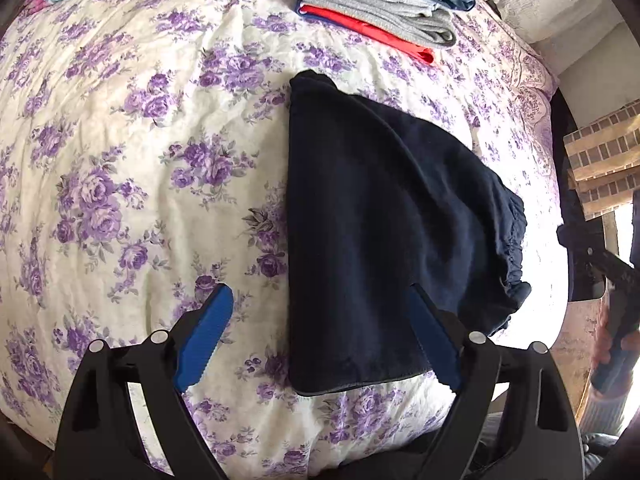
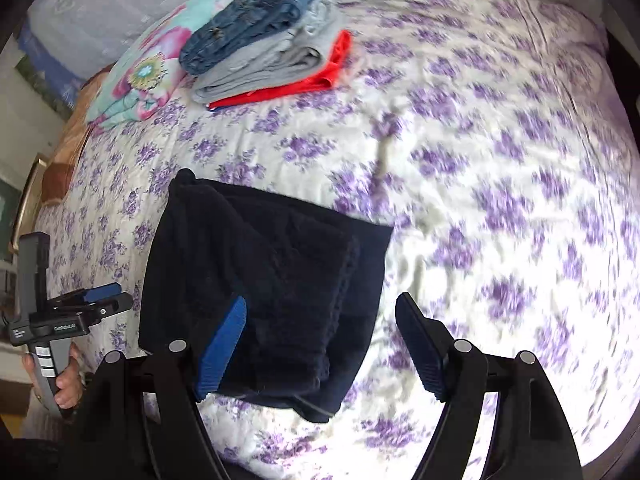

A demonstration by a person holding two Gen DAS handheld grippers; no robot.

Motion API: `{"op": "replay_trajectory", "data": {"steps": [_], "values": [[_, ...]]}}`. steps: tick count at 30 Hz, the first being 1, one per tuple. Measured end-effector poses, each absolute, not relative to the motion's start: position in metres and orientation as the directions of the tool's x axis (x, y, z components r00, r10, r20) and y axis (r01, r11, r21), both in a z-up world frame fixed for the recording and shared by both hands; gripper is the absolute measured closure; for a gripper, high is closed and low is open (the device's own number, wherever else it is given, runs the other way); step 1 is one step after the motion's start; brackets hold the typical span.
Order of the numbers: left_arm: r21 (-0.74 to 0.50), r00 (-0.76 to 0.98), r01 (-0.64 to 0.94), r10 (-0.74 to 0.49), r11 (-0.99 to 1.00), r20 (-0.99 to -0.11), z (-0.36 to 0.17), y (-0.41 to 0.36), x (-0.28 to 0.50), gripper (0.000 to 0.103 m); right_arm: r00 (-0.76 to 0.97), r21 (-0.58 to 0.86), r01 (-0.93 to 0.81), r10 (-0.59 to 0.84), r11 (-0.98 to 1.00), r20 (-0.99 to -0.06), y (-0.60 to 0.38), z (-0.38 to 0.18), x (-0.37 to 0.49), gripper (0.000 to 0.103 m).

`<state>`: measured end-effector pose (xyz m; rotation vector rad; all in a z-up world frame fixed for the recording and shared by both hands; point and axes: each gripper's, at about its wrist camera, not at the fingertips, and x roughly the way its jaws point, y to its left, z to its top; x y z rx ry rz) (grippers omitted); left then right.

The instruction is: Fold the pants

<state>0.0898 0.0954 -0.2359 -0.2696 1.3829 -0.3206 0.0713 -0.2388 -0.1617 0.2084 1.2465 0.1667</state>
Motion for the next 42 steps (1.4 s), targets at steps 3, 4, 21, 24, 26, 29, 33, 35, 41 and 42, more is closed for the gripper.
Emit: {"op": "replay_trajectory", "data": {"steps": [3, 4, 21, 24, 26, 29, 33, 35, 41, 42], "values": [[-0.367, 0.099, 0.048, -0.37, 0.929, -0.924, -0.261, 0.079, 0.089, 0.018, 0.271, 0.357, 0.075, 0.325, 0.931, -0.906, -0.251, -0.191, 0.049, 0.025], [-0.363, 0.081, 0.042, -0.365, 0.931, -0.927, -0.267, 0.077, 0.087, 0.018, 0.261, 0.37, 0.096, 0.336, 0.924, -0.905, -0.25, -0.198, 0.045, 0.025], [-0.379, 0.029, 0.032, -0.38, 0.925, -0.925, -0.278, 0.071, 0.093, 0.018, 0.229, 0.542, 0.303, 0.492, 0.784, -0.84, -0.258, -0.273, 0.061, 0.012], [-0.389, 0.025, 0.015, -0.389, 0.921, -0.921, -0.281, 0.074, 0.094, 0.018, 0.211, 0.621, 0.31, 0.585, 0.72, -0.783, -0.251, -0.279, 0.064, 0.018], [-0.403, 0.022, 0.002, -0.403, 0.915, -0.915, -0.282, 0.077, 0.094, 0.018, 0.189, 0.576, 0.248, 0.544, 0.779, -0.817, -0.236, -0.273, 0.066, 0.027], [-0.418, 0.011, -0.009, -0.418, 0.908, -0.908, -0.286, 0.077, 0.096, 0.016, 0.179, 0.525, 0.216, 0.495, 0.823, -0.85, -0.229, -0.273, 0.067, 0.032], [-0.425, 0.0, -0.011, -0.425, 0.905, -0.905, -0.292, 0.071, 0.1, 0.011, 0.184, 0.531, 0.206, 0.5, 0.822, -0.846, -0.231, -0.272, 0.066, 0.04], [-0.437, 0.0, -0.013, -0.437, 0.899, -0.899, -0.293, 0.067, 0.103, 0.012, 0.183, 0.528, 0.203, 0.498, 0.825, -0.848, -0.232, -0.272, 0.066, 0.04], [-0.41, 0.03, 0.063, -0.412, 0.91, -0.911, -0.275, 0.05, 0.106, 0.058, 0.196, 0.511, 0.177, 0.479, 0.841, -0.856, -0.229, -0.267, 0.067, 0.046], [-0.403, 0.043, 0.062, -0.406, 0.913, -0.913, -0.271, 0.053, 0.105, 0.064, 0.208, 0.496, 0.155, 0.462, 0.854, -0.862, -0.225, -0.261, 0.066, 0.051]]}}
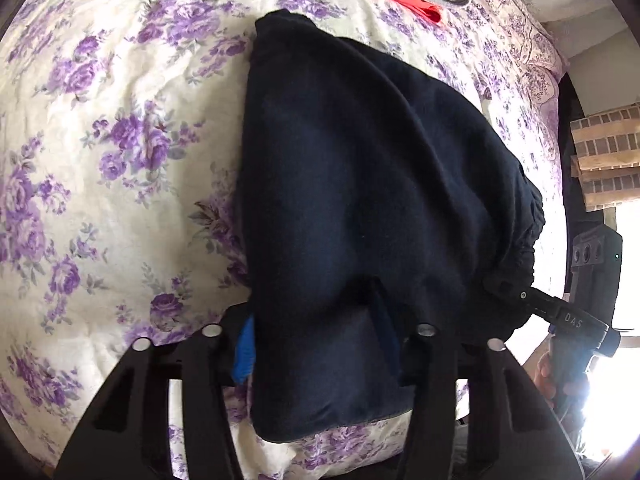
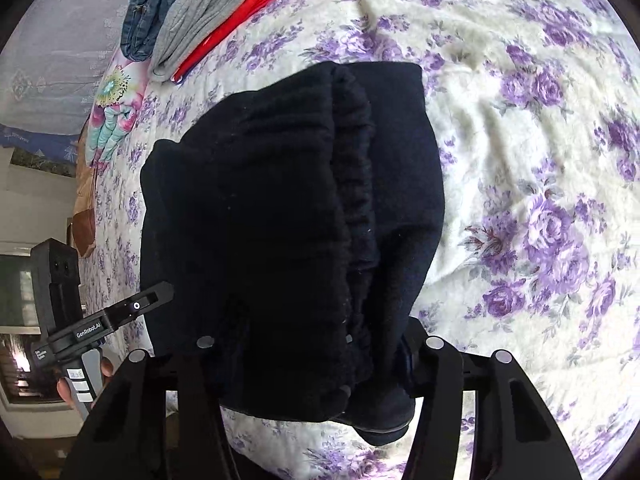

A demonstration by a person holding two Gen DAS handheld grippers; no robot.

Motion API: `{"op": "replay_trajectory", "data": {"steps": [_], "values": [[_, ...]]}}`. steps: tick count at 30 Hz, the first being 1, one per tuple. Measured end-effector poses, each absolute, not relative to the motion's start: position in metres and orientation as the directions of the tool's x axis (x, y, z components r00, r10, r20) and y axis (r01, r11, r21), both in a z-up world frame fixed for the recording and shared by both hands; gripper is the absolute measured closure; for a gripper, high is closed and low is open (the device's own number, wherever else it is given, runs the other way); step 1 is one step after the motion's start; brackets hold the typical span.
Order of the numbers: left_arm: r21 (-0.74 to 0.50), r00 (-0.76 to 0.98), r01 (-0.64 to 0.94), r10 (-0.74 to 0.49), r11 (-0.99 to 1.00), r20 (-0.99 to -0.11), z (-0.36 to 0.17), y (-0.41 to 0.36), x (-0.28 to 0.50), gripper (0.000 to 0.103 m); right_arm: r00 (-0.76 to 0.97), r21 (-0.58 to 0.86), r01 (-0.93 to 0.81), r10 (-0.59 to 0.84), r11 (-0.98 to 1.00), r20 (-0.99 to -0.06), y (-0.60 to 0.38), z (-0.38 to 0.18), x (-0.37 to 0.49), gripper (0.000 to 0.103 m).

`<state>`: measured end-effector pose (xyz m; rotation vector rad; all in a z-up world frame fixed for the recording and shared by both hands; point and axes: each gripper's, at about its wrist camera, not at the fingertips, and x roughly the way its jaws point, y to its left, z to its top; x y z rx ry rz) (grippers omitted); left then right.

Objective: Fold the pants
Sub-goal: 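Carry the folded pants with both grippers onto the clothes stack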

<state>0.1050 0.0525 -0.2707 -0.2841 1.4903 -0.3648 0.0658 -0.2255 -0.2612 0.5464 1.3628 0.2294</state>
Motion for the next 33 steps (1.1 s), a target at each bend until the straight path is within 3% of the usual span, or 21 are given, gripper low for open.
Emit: {"op": "replay_trajectory", "data": {"steps": [2, 7, 12, 17, 20, 21, 22, 23, 26, 33], "values": [[-0.42, 0.066, 0.053, -0.423, 0.906, -0.904, -0.262, 0.061, 0.103, 0.078, 0.234, 0.464, 0.111, 0.431, 0.879, -0.871, -0.218, -0.248, 0.064, 0.055], [-0.434, 0.093, 0.078, -0.44, 0.898, -0.893, -0.245, 0.067, 0.098, 0.081, 0.284, 0.43, 0.031, 0.405, 0.902, -0.869, -0.204, -0.203, 0.064, 0.063], [-0.55, -0.037, -0.038, -0.551, 0.834, -0.834, -0.286, 0.072, 0.1, 0.073, 0.283, 0.406, -0.01, 0.392, 0.914, -0.875, -0.195, -0.168, 0.072, 0.065], [-0.546, -0.064, -0.011, -0.545, 0.838, -0.836, -0.295, 0.046, 0.11, 0.059, 0.238, 0.404, 0.026, 0.386, 0.915, -0.891, -0.209, -0.181, 0.075, 0.066], [-0.55, -0.084, -0.011, -0.549, 0.835, -0.831, -0.299, 0.038, 0.121, 0.058, 0.238, 0.403, 0.036, 0.384, 0.914, -0.892, -0.215, -0.192, 0.077, 0.065], [-0.554, -0.078, -0.016, -0.553, 0.833, -0.829, -0.298, 0.037, 0.123, 0.06, 0.243, 0.403, 0.033, 0.384, 0.914, -0.891, -0.216, -0.194, 0.079, 0.065], [-0.552, -0.061, -0.004, -0.551, 0.834, -0.832, -0.294, 0.036, 0.124, 0.075, 0.244, 0.403, 0.033, 0.384, 0.915, -0.891, -0.215, -0.195, 0.079, 0.065], [-0.535, -0.036, 0.025, -0.534, 0.845, -0.845, -0.286, 0.033, 0.122, 0.08, 0.243, 0.399, 0.028, 0.381, 0.917, -0.892, -0.215, -0.194, 0.079, 0.065], [-0.492, 0.038, 0.091, -0.497, 0.866, -0.867, -0.259, 0.024, 0.117, 0.082, 0.265, 0.382, -0.017, 0.372, 0.924, -0.889, -0.209, -0.179, 0.079, 0.066], [-0.544, 0.194, 0.102, -0.553, 0.833, -0.81, -0.192, 0.046, 0.135, 0.083, 0.341, 0.382, -0.11, 0.396, 0.917, -0.853, -0.197, -0.124, 0.101, 0.066]]}}
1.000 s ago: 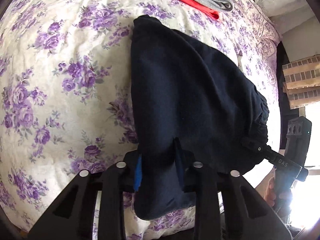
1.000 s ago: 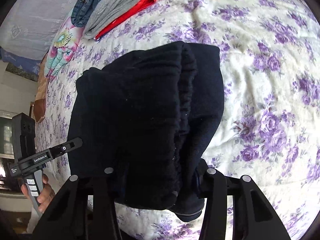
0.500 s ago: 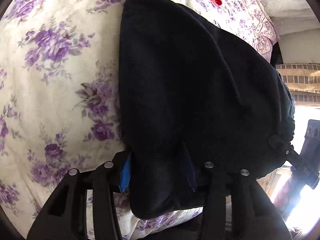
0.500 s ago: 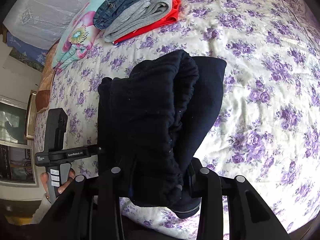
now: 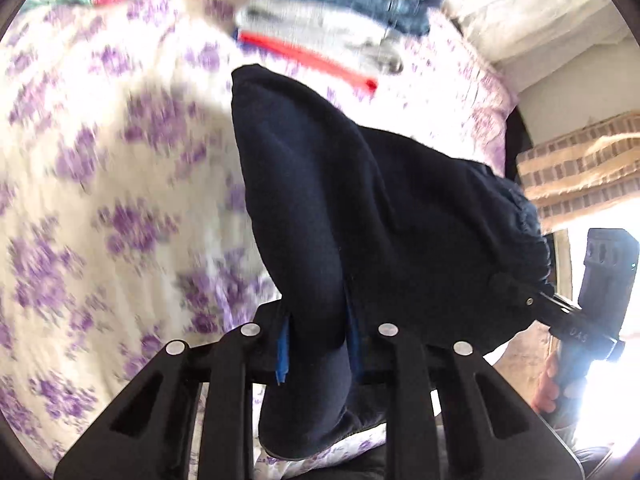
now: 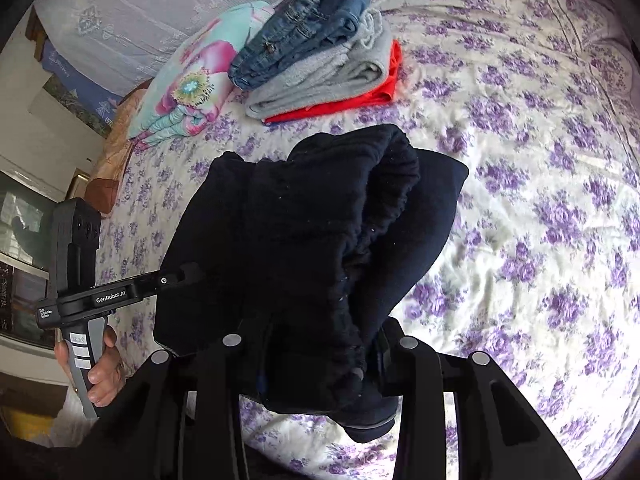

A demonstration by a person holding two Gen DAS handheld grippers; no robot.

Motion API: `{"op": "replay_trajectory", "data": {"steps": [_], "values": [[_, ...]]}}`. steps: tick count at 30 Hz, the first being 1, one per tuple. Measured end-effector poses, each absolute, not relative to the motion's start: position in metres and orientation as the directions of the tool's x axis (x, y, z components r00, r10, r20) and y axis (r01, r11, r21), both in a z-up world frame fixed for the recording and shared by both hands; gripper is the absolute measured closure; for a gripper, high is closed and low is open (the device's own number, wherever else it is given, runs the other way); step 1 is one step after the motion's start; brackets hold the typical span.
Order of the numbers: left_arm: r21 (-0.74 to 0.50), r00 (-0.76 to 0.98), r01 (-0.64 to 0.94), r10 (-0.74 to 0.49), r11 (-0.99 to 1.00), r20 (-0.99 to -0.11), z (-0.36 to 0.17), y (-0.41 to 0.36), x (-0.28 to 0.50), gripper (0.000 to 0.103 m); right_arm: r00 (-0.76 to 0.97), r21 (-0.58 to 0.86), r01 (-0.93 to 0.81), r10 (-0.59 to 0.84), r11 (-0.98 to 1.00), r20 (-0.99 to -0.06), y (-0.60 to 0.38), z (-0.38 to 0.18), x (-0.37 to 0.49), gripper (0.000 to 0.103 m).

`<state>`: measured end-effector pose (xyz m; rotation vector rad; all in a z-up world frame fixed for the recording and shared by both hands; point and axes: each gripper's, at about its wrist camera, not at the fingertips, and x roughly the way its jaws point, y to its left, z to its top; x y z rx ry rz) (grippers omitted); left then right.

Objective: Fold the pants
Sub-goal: 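Carry the folded pants with both grippers onto the clothes stack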

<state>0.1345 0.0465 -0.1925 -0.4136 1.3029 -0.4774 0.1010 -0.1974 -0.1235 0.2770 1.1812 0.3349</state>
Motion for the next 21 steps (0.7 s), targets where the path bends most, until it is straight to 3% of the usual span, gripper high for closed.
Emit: {"op": "replay_trajectory", "data": {"steps": [5, 13, 17, 21], "values": [[-0.538, 0.326, 0.135, -0.55, 0.832, -0.769, -0.121, 0.066, 0.188, 0.083, 0.436, 0.389, -0.215, 0.444, 0.896, -0.783, -0.18, -0.055, 0.162, 0.066], [-0.486, 0.436, 0.178, -0.511, 0.856, -0.74, -0.013, 0.105, 0.361, 0.083, 0.571, 0.377, -0.274, 0.465, 0.885, -0.676, -0.171, 0.041, 0.326, 0.066], [-0.441, 0.406, 0.176, -0.473, 0.88, -0.782, -0.028, 0.088, 0.432, 0.083, 0.572, 0.362, -0.232, 0.428, 0.903, -0.699, -0.18, 0.024, 0.387, 0.066], [-0.407, 0.268, 0.114, -0.423, 0.906, -0.865, -0.113, 0.072, 0.478, 0.082, 0.508, 0.345, -0.15, 0.372, 0.927, -0.777, -0.193, -0.056, 0.423, 0.063]]}}
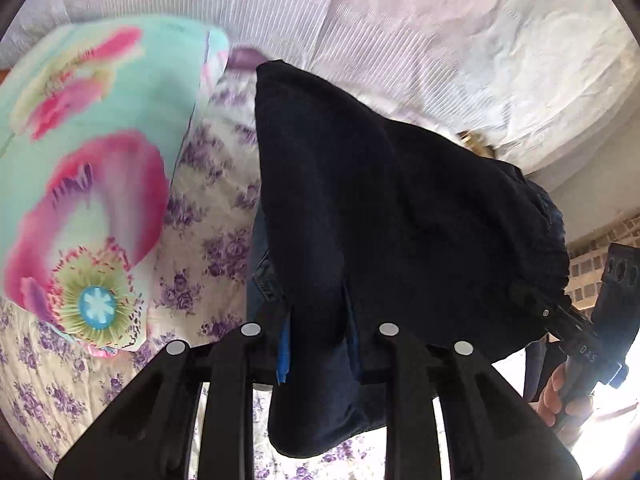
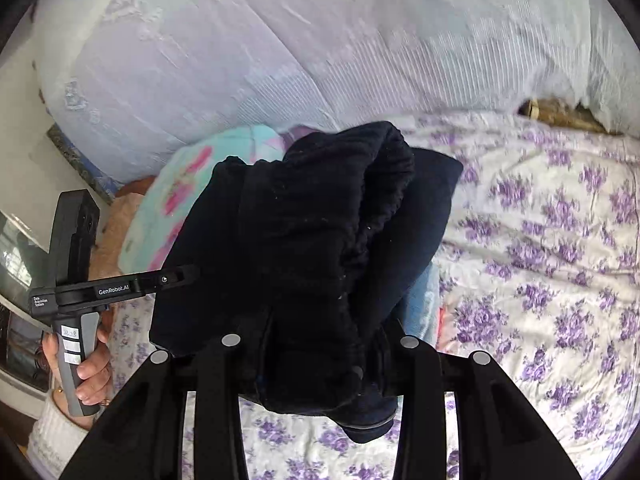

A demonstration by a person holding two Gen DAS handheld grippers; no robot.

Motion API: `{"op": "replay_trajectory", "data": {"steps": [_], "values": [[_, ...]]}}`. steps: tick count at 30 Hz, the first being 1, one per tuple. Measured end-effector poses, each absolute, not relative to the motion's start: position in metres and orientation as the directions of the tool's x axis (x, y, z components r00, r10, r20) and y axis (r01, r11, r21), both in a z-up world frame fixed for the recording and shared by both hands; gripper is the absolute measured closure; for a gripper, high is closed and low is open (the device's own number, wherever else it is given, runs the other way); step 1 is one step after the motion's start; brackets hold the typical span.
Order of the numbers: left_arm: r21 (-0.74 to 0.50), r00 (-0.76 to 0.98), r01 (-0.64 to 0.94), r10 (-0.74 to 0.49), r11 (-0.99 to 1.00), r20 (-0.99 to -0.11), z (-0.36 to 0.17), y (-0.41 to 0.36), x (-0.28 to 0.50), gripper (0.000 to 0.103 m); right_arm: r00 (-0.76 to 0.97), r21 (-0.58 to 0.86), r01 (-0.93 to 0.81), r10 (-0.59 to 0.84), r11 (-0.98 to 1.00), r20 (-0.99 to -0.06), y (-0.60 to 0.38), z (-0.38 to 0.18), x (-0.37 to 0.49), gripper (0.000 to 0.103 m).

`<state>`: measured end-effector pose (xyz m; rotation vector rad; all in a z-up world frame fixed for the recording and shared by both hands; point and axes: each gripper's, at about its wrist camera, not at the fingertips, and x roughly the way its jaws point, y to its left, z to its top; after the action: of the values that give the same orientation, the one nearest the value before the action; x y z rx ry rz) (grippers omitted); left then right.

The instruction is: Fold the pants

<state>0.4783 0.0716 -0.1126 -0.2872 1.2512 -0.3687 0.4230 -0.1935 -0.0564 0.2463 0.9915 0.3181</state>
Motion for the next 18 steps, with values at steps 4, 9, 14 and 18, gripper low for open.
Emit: {"op": "replay_trajectory", "data": {"steps": [4, 9, 14, 18], "values": [[-0.346, 0.273, 0.073, -0.352, 0.935, -0.895, -0.168, 0.063, 0.477, 0.052, 0.512, 0.417, -0.116, 0.414, 0.901, -0.752, -0.215, -0.102, 0.43, 0.037], [-0.251, 0.335, 0.128, -0.281, 0.959, -0.9, -0.144, 0.058, 0.471, 0.044, 0.505, 0.437, -0.089, 0.418, 0.895, -0.755, -0.225, -0.097, 0.433, 0.027], [-0.138, 0.442, 0.128, -0.181, 0.982, -0.878, -0.098, 0.057, 0.443, 0.028, 0.628, 0.369, -0.125, 0.361, 0.921, -0.689, -0.216, -0.037, 0.404, 0.027], [-0.043, 0.56, 0.075, -0.078, 0.996, -0.825, -0.059, 0.056, 0.394, 0.012, 0.701, 0.268, -0.131, 0.28, 0.954, -0.656, -0.209, 0.019, 0.363, 0.027]]}}
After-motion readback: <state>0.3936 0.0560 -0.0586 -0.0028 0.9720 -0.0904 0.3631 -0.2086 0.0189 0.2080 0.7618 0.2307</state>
